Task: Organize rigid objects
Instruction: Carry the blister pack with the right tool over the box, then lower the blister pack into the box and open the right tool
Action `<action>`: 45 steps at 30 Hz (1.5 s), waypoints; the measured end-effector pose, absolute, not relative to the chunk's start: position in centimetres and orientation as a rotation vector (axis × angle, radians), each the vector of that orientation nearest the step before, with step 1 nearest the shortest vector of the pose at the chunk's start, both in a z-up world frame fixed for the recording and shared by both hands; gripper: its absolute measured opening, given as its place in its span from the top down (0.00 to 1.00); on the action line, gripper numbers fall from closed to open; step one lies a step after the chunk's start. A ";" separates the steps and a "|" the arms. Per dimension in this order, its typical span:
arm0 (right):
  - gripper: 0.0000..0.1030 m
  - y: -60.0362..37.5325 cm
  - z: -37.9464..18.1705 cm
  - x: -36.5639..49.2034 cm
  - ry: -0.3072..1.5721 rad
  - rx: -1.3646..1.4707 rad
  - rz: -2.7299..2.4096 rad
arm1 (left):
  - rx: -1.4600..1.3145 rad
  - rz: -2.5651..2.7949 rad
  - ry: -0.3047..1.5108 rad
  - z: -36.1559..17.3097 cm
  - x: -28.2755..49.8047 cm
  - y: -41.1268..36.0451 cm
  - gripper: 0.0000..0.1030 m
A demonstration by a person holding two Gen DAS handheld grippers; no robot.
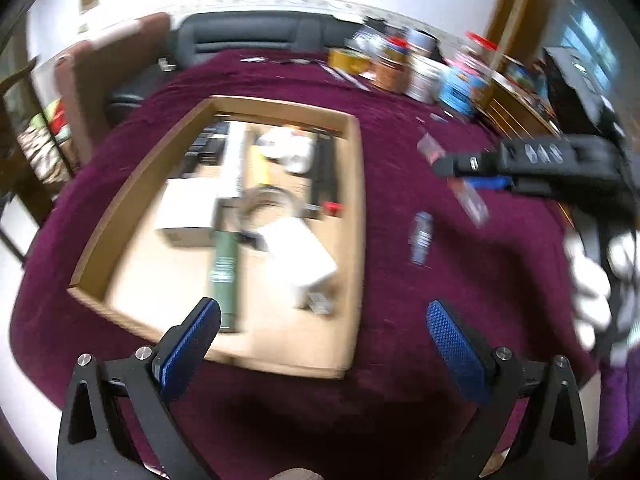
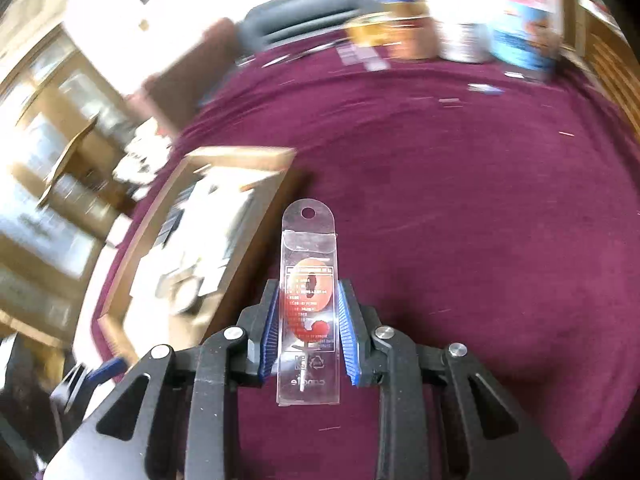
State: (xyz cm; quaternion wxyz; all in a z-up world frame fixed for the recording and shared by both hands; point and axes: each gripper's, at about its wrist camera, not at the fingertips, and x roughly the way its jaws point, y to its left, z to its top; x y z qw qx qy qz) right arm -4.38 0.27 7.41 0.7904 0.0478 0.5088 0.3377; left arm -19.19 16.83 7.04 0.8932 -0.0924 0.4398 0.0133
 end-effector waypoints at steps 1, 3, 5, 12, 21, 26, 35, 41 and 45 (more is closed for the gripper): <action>0.76 1.6 7.3 -4.8 1.101 0.089 0.753 | -0.202 0.054 0.906 7.1 -19.4 17.8 0.01; 0.76 5.1 7.2 -6.4 1.109 0.044 0.810 | -0.240 0.106 0.888 7.3 -20.0 20.2 0.01; 0.76 8.3 7.0 -7.6 1.100 -0.008 0.829 | -0.277 0.151 0.872 7.3 -20.5 22.4 0.01; 0.75 16.1 5.4 -9.8 1.162 -0.048 0.933 | -0.346 0.259 0.823 6.8 -22.2 27.7 0.01; 0.75 21.8 1.4 -9.7 1.311 -0.012 1.019 | -0.392 0.332 0.814 5.4 -23.4 31.8 0.01; 0.75 22.8 1.4 -9.4 1.256 -0.082 0.957 | -0.394 0.336 0.816 5.0 -23.5 32.3 0.01; 0.72 20.9 3.9 -11.2 1.117 -0.151 0.880 | -0.372 0.365 0.820 5.4 -23.8 32.0 0.01; 0.57 15.9 6.7 -13.0 0.950 -0.155 0.829 | -0.301 0.421 0.820 5.8 -23.3 30.2 0.01; 0.52 12.5 7.9 -14.1 0.828 -0.178 0.729 | -0.248 0.407 0.837 6.1 -22.3 27.8 0.01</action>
